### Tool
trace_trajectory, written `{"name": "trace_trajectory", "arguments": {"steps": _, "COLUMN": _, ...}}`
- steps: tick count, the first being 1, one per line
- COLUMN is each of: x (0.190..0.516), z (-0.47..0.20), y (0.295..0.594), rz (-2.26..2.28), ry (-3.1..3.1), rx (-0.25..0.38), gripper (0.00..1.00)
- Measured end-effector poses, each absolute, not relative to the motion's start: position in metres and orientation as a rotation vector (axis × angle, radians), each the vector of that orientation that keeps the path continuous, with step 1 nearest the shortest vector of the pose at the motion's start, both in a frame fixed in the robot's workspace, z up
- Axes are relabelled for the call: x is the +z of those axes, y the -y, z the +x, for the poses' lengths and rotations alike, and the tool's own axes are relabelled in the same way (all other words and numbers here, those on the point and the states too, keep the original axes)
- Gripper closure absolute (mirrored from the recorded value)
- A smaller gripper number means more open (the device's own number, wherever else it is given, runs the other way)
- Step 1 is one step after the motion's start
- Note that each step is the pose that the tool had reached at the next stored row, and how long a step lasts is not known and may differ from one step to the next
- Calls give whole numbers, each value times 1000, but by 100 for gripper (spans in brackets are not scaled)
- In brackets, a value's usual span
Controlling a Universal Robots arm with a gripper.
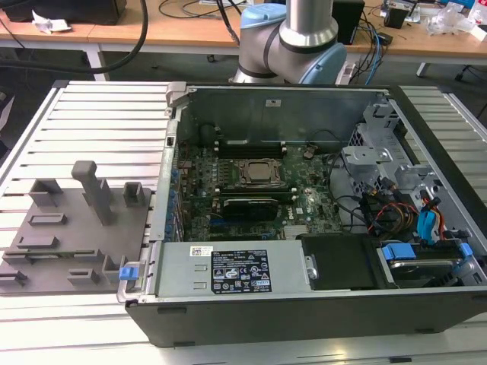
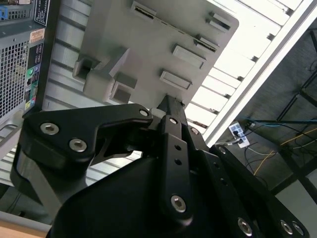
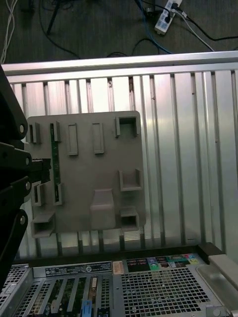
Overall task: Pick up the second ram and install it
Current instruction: 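Pick up the second ram and move it above second insertion slot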
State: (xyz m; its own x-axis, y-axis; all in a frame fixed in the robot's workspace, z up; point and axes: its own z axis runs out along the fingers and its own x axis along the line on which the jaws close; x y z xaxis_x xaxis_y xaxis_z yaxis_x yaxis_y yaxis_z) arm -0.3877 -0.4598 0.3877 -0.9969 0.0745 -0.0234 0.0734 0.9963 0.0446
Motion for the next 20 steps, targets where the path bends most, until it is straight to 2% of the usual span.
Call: {"name": "trace_trajectory", "arguments": {"steps": 20, "x": 388, "z": -388, "y": 460, "rz": -627, "ry": -3063, "rx": 76, "gripper": 89}}
